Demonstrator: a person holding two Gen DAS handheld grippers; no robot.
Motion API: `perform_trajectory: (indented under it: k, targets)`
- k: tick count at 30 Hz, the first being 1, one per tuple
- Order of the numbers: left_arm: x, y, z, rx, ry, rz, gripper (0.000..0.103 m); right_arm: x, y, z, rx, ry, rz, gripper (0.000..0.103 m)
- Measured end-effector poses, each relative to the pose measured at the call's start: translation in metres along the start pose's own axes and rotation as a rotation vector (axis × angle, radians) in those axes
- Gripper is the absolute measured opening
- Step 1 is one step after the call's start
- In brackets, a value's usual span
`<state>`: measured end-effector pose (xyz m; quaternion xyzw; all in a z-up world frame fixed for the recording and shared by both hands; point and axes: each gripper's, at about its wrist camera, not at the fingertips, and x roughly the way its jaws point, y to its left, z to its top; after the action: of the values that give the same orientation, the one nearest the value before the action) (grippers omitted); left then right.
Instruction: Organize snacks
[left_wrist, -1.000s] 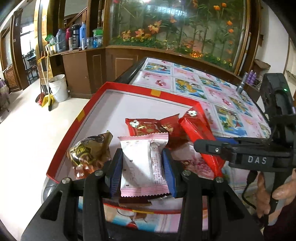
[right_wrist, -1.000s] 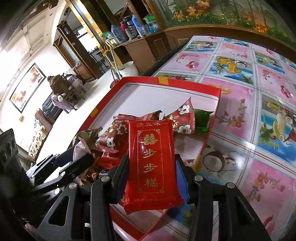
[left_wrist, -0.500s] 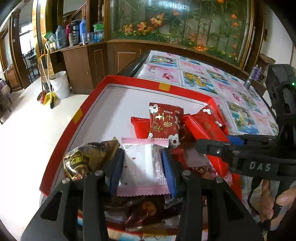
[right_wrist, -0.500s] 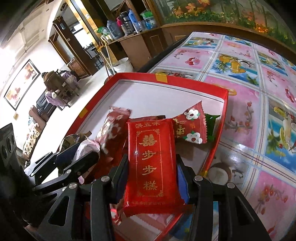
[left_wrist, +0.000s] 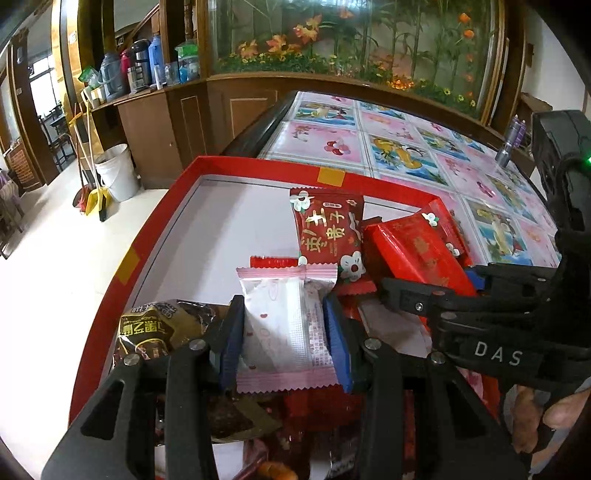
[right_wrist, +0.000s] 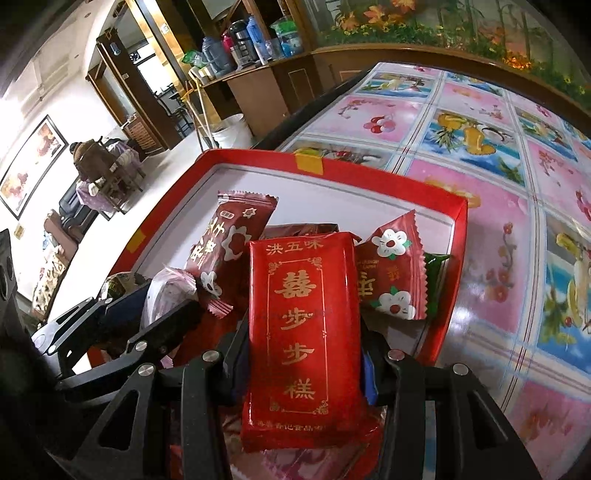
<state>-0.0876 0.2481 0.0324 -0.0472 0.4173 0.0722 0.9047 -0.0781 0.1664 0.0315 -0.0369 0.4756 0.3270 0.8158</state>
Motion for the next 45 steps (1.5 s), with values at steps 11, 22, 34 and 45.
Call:
perform_trajectory:
  k: [11,22,34,45]
  targets:
    - [-0.029,0.030,0.004,-0.017,-0.031,-0.056,0.042,-0.029,-0.006,0.001,-0.013,-0.084,0.008,0.055]
    - [-0.073,0.027,-0.007,0.035,-0.092,0.010,0.051,-0.077,-0.029,-0.019,-0.030,-0.187,-0.013,0.059]
    - [-0.126,-0.054,-0.021,0.133,-0.344,0.235,0.095,-0.117,-0.038,-0.067,-0.054,-0.267,0.001,0.067]
    - [-0.142,-0.058,-0.034,0.022,-0.342,0.332,0.103,-0.144,-0.034,-0.096,-0.065,-0.321,0.000,0.069]
